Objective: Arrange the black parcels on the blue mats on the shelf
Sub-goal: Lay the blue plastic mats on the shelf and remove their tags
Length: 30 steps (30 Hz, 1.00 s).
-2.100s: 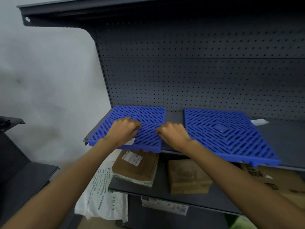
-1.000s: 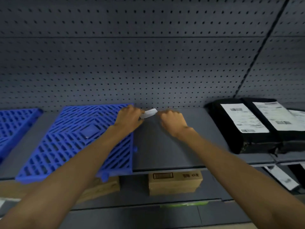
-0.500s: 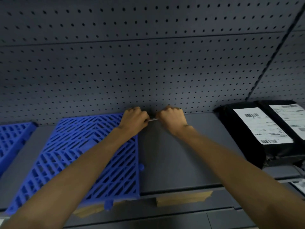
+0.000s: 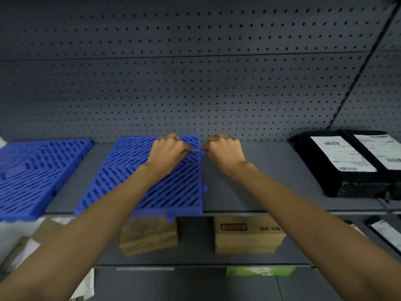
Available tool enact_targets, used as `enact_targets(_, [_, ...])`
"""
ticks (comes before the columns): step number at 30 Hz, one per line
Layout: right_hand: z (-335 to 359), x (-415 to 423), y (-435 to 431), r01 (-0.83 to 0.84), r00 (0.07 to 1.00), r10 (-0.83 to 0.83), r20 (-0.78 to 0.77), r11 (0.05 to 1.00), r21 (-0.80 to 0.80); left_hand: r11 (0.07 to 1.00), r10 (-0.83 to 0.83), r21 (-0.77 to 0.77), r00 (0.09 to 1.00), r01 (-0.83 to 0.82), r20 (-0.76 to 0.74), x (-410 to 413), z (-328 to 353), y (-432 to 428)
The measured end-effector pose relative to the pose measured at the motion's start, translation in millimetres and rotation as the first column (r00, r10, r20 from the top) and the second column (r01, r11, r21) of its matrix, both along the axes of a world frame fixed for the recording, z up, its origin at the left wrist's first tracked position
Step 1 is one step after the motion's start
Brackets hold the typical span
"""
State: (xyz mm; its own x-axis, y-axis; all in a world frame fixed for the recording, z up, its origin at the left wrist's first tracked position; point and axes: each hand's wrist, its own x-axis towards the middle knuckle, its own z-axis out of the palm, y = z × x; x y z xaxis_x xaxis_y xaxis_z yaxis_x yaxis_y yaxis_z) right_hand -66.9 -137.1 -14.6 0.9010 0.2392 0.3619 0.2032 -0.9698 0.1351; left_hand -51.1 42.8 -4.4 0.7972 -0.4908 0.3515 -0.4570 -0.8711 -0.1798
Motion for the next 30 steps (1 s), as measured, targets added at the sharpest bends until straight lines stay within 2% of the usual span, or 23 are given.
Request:
enact_targets(8, [-10,-87,77,-0.207,0.976,0.206,0.065,0.978,0.005,0.992,0.119,0.031,0.993,-0.12,0.015,-101,-3,86])
enact_targets(11, [-14,-105,104,-0.235,0.971,0.235,0.04,0.972,-0.013,0.985,0.167,0.033,0.986,-0.167,0.013,-125,-9,111])
enact_targets(19, [-25,-131,147,-0.181,0.981,0.174,-0.089,0.98,-0.082,0.981,0.172,0.095,0.984,-0.167,-0.042,-150,-28,146])
enact_targets(23, [-23,-137,155,-0.144,0.984,0.133,-0.115,0.985,-0.097,0.991,0.11,0.078,0.994,-0.108,-0.018,-154,-30,156])
enact_targets(25, [-22,-141,161,-0.124,0.986,0.112,-0.123,0.987,-0.101,0.996,0.07,0.052,0.997,-0.067,-0.045,-153,-32,161])
enact_targets(30, [-19,-148,170,-0.06,0.991,0.046,-0.126,0.992,-0.109,0.995,-0.01,0.094,0.995,0.02,-0.102,-145,-32,168])
